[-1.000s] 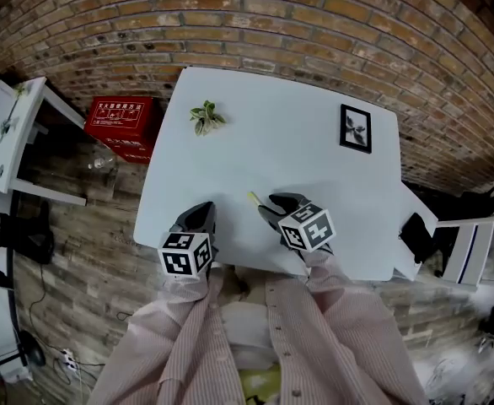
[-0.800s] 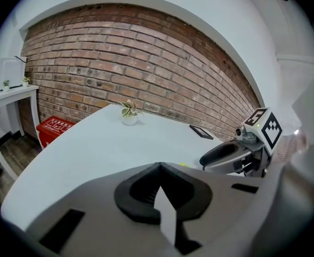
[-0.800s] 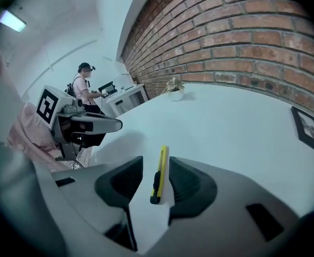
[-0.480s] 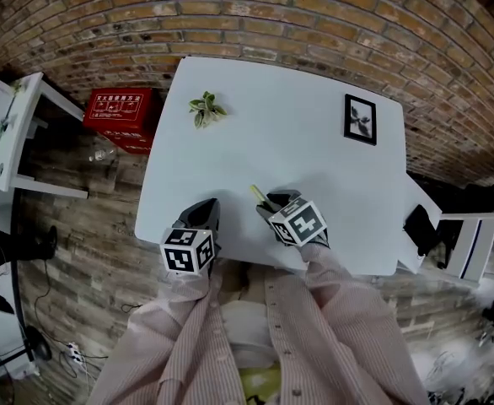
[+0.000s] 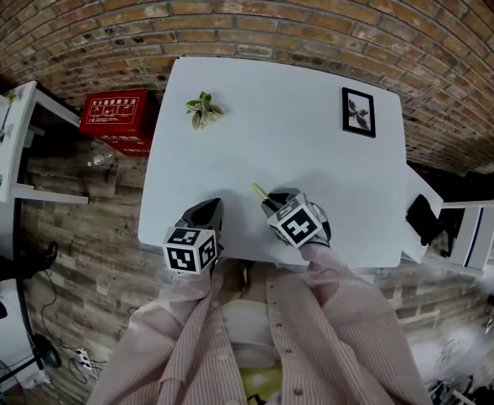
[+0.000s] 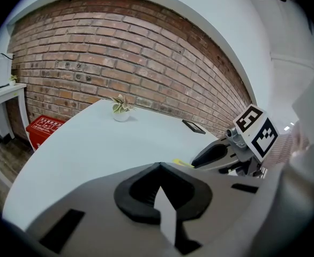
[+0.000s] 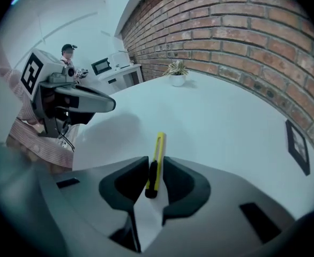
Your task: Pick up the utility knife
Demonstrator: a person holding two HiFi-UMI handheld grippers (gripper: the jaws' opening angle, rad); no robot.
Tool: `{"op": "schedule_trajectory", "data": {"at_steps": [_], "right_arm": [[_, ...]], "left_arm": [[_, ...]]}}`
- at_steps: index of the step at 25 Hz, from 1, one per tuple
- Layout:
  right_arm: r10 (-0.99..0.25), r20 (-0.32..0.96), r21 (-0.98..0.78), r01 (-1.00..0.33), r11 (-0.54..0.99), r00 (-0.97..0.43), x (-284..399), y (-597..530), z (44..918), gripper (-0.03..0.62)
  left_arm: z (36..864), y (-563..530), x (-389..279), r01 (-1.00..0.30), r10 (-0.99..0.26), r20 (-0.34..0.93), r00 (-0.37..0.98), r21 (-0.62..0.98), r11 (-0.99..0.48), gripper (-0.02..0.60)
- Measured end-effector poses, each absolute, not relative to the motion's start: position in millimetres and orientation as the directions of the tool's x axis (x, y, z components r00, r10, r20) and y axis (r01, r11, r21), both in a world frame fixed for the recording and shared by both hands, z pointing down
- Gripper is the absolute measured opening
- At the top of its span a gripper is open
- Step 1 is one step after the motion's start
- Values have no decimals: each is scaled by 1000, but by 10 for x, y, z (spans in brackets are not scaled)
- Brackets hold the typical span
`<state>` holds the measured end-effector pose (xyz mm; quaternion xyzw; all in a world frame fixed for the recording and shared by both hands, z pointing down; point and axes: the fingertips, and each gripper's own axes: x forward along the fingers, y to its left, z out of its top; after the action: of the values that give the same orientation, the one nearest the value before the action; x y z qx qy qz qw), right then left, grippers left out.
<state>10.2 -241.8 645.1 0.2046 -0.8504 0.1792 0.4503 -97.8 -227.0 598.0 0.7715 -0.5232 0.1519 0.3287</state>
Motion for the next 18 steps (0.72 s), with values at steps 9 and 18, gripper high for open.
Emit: {"op": "schedule_trajectory", "data": {"at_steps": [9, 18], "right_arm": [[-190, 854, -89, -496, 864, -484, 119, -2408, 6446, 64], [-222, 805, -147, -547, 824, -550, 102, -2460, 6390, 61]], "left_arm": [[5961, -2286, -950, -902, -703, 573, 421, 348, -256, -8], [5914, -2328, -950, -903, -713, 561, 420, 331, -272, -8]]}}
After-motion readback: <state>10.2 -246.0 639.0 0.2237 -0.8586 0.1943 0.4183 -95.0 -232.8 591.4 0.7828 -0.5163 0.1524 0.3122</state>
